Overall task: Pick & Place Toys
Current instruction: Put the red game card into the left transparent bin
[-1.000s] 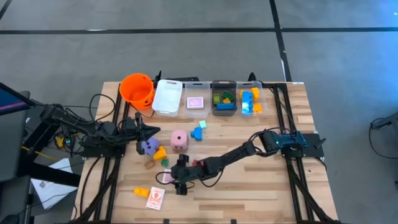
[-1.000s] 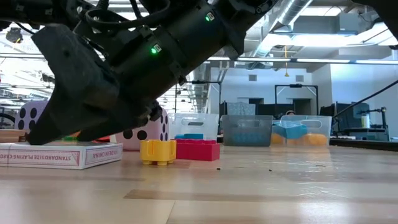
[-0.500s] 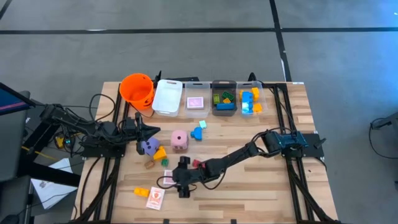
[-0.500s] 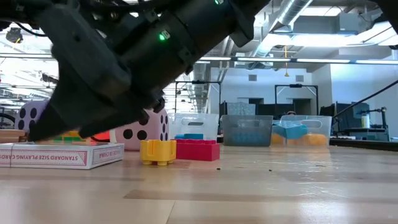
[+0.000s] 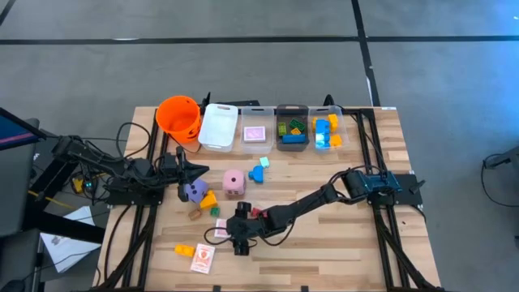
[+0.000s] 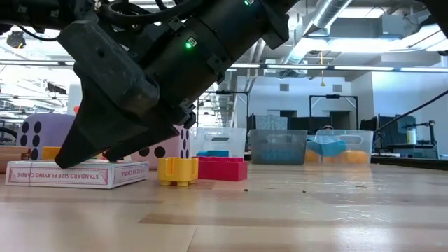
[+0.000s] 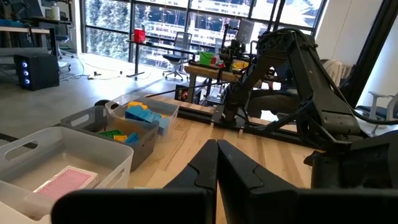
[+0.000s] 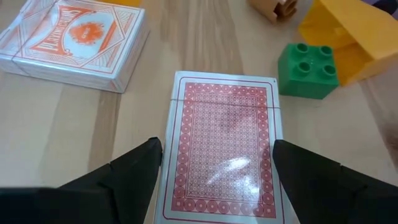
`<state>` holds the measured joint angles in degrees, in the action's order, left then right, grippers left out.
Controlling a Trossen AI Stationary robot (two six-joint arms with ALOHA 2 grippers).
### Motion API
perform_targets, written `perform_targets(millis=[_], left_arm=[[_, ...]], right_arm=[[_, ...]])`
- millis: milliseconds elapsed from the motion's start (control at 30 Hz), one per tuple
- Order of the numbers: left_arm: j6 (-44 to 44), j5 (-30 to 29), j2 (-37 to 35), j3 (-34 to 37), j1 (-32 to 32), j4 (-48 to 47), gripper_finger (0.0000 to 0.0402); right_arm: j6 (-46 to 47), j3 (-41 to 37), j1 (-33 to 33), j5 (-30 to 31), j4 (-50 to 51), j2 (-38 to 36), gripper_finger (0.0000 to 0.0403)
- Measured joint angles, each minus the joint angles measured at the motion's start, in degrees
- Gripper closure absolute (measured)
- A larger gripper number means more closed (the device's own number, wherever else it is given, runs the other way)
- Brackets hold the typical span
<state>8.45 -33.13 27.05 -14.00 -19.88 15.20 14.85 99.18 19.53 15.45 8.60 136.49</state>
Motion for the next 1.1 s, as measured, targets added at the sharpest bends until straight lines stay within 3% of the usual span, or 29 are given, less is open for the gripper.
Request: perform_targets(millis=[367,1100], left_arm=[[0.0,0.0,0.0,0.0,0.0,0.0,0.0402],[0.0,-0.01,0.0,0.0,0.0,0.01,0.0402]], right_arm=[[1.55,-0.13,-0.19,1.72,-1.26,0.17,0.0096],[3.1,-0.13,-0.48,-3.1,-2.89,0.2,0.0096]])
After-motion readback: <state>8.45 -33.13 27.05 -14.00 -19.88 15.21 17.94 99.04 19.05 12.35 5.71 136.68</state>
